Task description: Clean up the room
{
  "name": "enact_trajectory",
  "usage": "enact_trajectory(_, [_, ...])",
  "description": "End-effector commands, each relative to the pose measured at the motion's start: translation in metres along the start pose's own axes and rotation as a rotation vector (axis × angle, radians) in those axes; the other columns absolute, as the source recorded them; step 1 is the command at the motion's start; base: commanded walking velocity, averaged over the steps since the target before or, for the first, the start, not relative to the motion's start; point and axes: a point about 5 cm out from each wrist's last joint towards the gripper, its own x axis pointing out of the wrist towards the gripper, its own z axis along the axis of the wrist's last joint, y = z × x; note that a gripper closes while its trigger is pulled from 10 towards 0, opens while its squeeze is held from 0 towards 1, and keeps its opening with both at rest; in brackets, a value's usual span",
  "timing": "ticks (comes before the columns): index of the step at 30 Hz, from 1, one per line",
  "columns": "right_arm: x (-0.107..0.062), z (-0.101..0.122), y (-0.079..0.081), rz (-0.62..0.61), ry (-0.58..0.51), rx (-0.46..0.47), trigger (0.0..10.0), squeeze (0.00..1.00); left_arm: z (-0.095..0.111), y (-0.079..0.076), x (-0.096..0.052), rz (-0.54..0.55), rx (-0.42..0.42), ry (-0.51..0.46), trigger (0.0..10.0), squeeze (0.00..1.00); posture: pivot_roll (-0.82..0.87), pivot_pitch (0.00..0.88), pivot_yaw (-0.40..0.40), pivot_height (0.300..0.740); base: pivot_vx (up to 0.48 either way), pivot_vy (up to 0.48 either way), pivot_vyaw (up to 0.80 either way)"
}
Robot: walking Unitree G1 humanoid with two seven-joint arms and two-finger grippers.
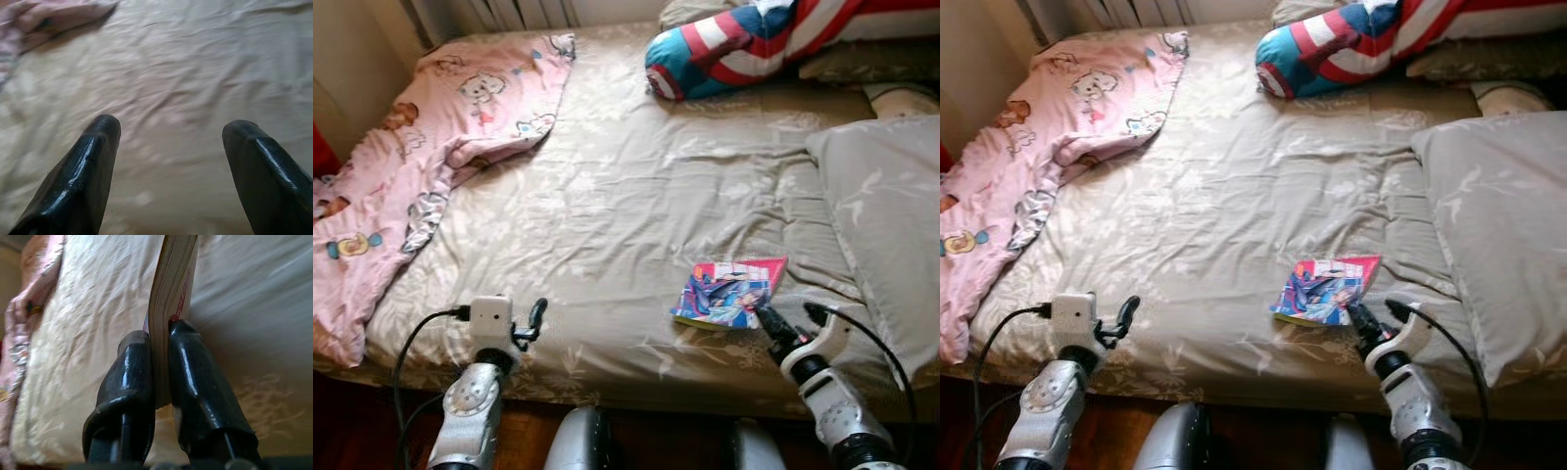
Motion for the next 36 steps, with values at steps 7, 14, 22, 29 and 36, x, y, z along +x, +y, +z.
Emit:
enact_trajectory(7, [-0.01,-0.023,-0.02,-0.14,0.232,-0.158,10.0,0.0,-0.004,0.009,-0.01,0.019,0.005,0.036,10.0,0.0,-0.03,0.234,0.14,0.634,0.0,0.0,0.0])
enact_trajectory(14, [-0.014,-0.008,-0.03,-0.218,0.235,-0.238,10.0,0.0,-0.006,0.009,-0.015,0.017,0.008,0.048,10.0,0.0,-0.03,0.249,0.144,0.634,0.0,0.0,0.0])
enact_trajectory(22, [-0.013,-0.001,-0.035,-0.348,0.204,-0.292,10.0,0.0,-0.009,0.011,-0.023,0.016,0.016,0.068,10.0,0.0,-0.02,0.272,0.15,0.634,0.0,0.0,0.0])
enact_trajectory(29, [-0.016,-0.01,-0.038,-0.406,0.206,-0.278,10.0,0.0,-0.011,0.014,-0.03,0.023,0.023,0.083,10.0,0.0,-0.01,0.276,0.153,0.634,0.0,0.0,0.0])
enact_trajectory(36, [-0.019,-0.015,-0.04,-0.438,0.196,-0.27,10.0,0.18,-0.01,0.013,-0.034,0.022,0.022,0.089,10.0,0.0,-0.01,0.274,0.156,0.634,0.0,0.0,0.0])
